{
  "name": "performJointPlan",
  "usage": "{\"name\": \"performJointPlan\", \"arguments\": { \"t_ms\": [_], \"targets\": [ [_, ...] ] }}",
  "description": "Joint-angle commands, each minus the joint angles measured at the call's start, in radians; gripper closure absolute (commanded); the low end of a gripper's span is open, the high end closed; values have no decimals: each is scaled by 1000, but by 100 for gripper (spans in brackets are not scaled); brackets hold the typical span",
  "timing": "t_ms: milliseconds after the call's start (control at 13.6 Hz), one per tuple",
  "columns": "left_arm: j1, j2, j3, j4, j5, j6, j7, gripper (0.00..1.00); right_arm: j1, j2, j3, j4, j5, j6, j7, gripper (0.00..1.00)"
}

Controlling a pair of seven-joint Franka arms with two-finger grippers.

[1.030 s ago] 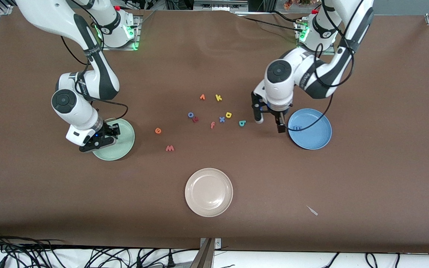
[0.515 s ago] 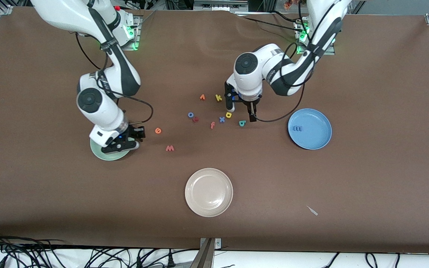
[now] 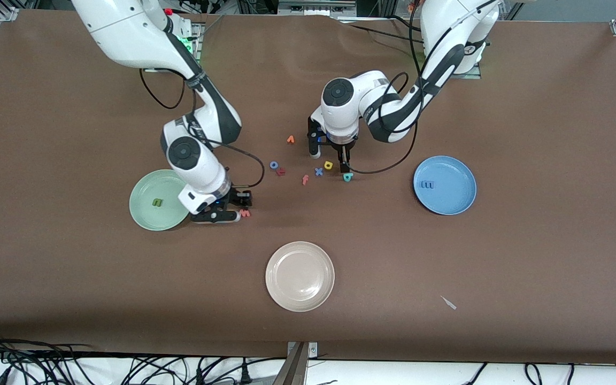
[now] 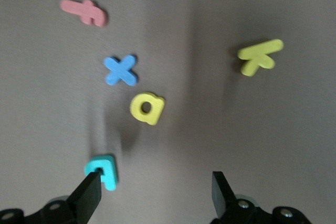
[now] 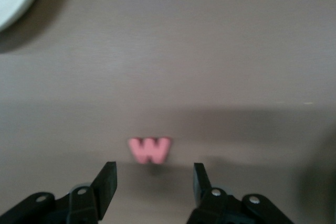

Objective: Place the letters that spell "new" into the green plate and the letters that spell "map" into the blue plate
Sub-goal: 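Grasp the teal letter with the left gripper while the right gripper grasps the pink letter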

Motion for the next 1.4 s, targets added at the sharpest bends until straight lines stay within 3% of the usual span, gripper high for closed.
{"name": "performJointPlan", "arguments": {
  "t_ms": [0,368,589,810,883,1178,1325],
  "targets": [
    [5,54,12,39,130,45,-11,8,36,51,-8,33,-5,40,45,32],
    [4,89,35,39,183,57,-26,11,56,55,-36,31,-24,46,44,31],
    [8,94,37,41,218,60,-51,33,57,71,-38,34,-56,51,47,32],
    [8,102,35,59,217,65,-51,79,59,90,-38,31,-59,86,48,32],
    [10,100,35,61,216,63,-51,88,57,93,-39,34,-59,88,47,32],
    [34,62,32,59,204,43,-42,94,57,93,-56,36,-79,89,45,33],
    [83,18,2,58,197,-44,-34,94,57,93,-56,36,-81,89,45,34]
  ]
}}
